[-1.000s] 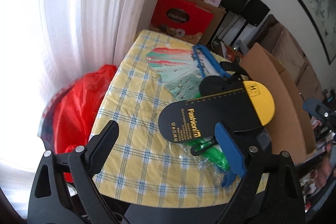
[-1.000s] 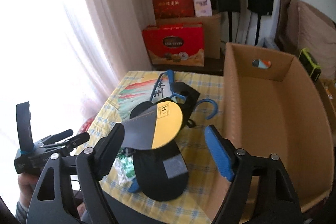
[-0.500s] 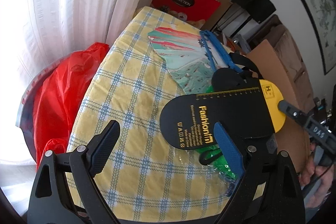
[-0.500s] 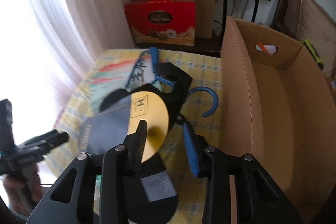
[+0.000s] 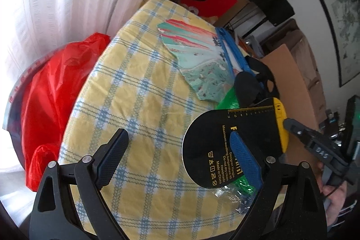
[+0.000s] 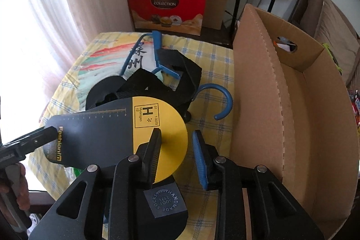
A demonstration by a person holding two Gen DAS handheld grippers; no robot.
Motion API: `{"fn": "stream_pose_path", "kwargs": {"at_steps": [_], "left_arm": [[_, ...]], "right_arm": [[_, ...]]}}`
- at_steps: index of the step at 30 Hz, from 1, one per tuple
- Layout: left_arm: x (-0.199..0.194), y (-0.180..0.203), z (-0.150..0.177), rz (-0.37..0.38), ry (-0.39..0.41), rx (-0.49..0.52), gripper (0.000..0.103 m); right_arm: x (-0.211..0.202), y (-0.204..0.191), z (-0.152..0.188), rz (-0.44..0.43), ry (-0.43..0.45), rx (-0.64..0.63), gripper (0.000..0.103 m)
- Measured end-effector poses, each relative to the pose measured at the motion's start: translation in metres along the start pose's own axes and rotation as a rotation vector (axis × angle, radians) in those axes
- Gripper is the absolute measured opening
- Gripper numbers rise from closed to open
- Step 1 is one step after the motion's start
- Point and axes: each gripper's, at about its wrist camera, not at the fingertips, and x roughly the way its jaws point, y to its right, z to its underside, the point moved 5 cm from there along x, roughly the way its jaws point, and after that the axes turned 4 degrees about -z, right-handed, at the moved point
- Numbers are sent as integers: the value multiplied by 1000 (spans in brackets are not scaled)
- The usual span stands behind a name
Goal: Organize objects
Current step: 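Close the left gripper on the black-and-yellow insole, then lift the insole with the left gripper and carry it over the cardboard box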
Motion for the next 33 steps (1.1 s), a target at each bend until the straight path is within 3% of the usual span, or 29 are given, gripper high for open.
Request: {"fn": "stream_pose_path", "kwargs": {"at_steps": [2,4,5,6,12,21,33], "left_arm": [[-2,3,2,32,-6,1,83],[-2,8,3,18,-12,31,61],[-2,9,4,9,-19,42,44],[-1,10,5,1,-25,50,39],[-6,5,4,6,-12,29,34],[-16,6,3,48,-1,3,34],[-64,55,-1,47,86,112,33]], "right_arm": [[1,-2,0,-16,-3,9,31],[2,-4,1,-34,-1,20,32],[1,-5,0,-50,2,30,32],[-1,-6,0,-63,11,37,36],[3,-8,-1,-114,-6,64,41],[-19,-4,-4,-185,53,117,39],[-71,14,-1,-169,145,143,38]]}}
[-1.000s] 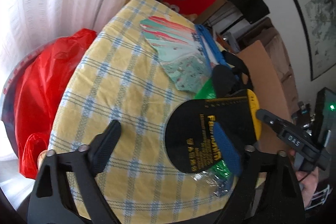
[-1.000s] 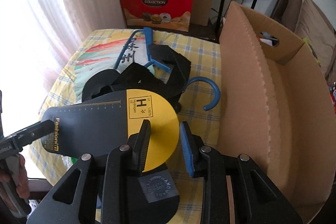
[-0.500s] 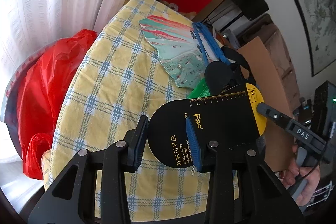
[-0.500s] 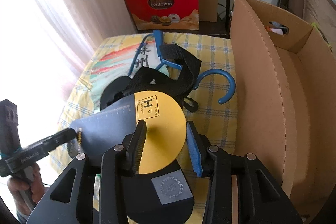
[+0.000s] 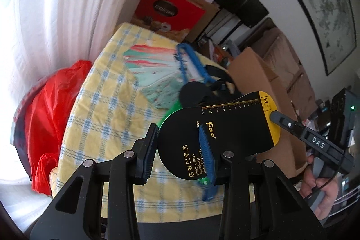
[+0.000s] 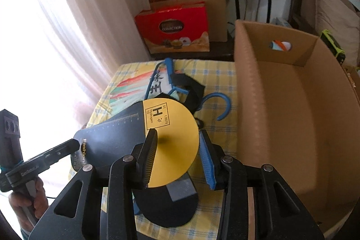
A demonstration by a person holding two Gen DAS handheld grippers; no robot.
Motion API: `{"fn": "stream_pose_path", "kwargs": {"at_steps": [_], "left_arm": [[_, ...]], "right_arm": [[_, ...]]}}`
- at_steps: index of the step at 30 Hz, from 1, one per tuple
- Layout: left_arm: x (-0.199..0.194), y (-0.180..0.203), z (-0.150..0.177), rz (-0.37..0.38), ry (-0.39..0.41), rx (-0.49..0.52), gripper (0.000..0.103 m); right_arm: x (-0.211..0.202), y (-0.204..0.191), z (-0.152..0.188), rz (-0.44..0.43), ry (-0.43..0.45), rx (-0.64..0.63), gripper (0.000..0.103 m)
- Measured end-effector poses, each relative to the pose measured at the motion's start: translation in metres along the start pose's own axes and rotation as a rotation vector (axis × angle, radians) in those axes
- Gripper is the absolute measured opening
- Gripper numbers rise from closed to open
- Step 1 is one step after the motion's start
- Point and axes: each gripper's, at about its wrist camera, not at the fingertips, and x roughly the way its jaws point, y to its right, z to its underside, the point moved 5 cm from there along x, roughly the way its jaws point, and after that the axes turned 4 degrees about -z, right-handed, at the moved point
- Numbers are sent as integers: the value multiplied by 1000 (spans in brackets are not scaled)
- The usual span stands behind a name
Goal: Organize objects
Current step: 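Lift the insole with the left gripper and carry it over the cardboard box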
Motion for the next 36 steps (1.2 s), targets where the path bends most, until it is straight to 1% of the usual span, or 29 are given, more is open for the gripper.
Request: {"fn": "stream_pose_path", "kwargs": {"at_steps": [9,15,21,27,36], "left_arm": [[-12,59,-2,17,16,105,33],[-12,107,0,32,21,183,35],[2,157,10,47,-1,258,35],[23,207,28,87,-45,318,35],[51,264,49,105,-84,387,36]], "right_arm": [[-54,32,4,25,81,29,37],[-84,63,10,56,124,74,37],[-115,102,21,100,164,135,37],[-144,146,35,151,194,204,37],[-162,201,49,191,188,285,37]]}}
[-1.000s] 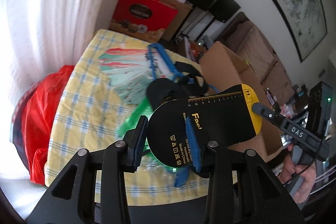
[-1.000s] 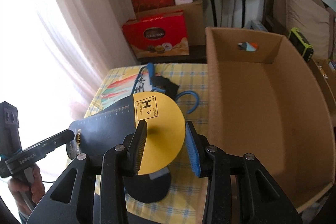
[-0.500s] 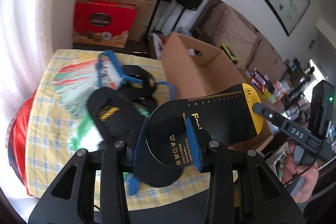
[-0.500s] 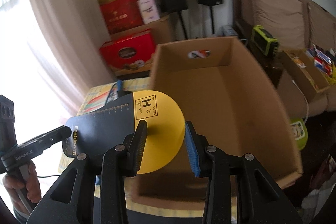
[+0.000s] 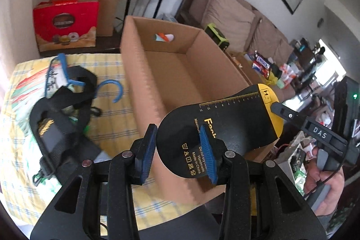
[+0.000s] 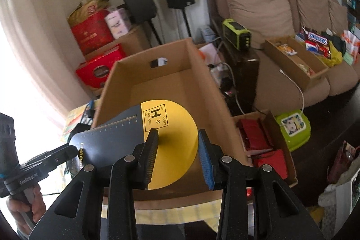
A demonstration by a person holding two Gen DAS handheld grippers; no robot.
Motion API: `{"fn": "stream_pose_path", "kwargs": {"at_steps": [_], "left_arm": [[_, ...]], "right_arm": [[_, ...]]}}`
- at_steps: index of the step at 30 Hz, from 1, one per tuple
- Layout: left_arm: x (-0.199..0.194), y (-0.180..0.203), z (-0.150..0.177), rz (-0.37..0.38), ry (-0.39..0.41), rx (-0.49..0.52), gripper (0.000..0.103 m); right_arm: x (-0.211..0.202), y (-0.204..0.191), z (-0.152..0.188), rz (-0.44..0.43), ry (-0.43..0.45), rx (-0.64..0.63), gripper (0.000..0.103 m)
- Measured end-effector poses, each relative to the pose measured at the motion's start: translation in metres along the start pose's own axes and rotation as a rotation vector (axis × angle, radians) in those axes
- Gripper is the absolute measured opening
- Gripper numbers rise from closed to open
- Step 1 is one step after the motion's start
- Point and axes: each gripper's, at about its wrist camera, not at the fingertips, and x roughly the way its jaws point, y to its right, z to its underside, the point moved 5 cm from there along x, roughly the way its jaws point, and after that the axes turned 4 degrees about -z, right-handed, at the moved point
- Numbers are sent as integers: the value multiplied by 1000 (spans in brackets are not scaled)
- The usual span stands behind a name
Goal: Organize objects
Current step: 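Lift the insole with the left gripper and carry it over the cardboard box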
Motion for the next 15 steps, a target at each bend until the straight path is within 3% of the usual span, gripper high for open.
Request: {"fn": "stream_pose_path", "kwargs": {"at_steps": [9,15], "left_arm": [[29,27,2,1,-38,40,37],[35,25,3,-17,-51,44,38]], "right_arm": [[11,32,-17,47,-20,-1,37],[20,34,-4,47,-46,2,38]]}}
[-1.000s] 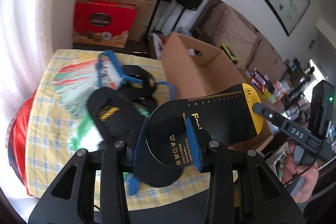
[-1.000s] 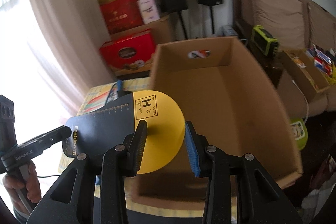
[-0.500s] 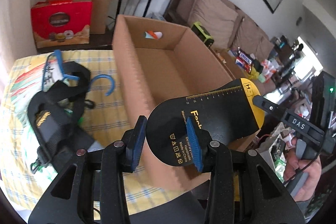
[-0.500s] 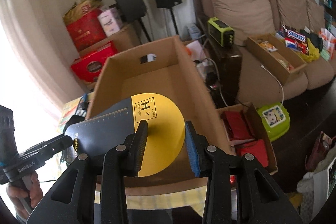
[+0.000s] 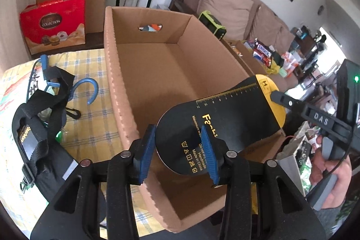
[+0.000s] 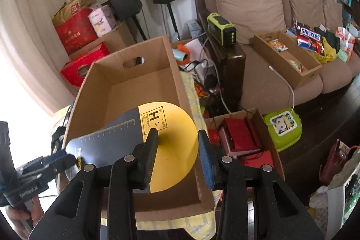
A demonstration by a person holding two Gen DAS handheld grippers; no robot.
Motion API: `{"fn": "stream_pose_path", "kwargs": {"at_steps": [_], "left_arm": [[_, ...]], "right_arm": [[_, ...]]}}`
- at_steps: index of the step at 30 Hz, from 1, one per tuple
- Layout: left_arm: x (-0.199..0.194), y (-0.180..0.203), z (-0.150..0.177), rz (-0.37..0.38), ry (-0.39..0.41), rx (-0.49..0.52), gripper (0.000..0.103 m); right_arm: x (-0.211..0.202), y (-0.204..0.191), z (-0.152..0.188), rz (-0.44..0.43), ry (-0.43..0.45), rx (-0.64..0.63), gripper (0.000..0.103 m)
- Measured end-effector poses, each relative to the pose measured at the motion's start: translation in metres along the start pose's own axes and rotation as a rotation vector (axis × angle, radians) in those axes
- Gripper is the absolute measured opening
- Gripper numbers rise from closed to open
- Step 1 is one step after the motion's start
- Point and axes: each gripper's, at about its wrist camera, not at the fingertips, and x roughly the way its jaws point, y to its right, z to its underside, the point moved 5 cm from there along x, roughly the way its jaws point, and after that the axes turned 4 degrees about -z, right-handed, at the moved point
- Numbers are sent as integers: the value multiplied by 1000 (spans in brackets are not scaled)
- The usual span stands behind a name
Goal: Organize objects
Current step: 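Lift the insole with the left gripper and carry it over the cardboard box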
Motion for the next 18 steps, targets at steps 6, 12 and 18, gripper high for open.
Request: {"fn": "stream_pose_path", "kwargs": {"at_steps": [6,12,18], "left_arm": [[-3,5,1,-16,-2,29,38],[-4,9,3,-6,1,36,45],[-3,14,9,-4,-10,46,47]], "right_arm": [[5,7,6,-28,-12,30,39],[13,6,-1,-23,-11,23,39],[31,4,-22,-3,-13,5,39]]}}
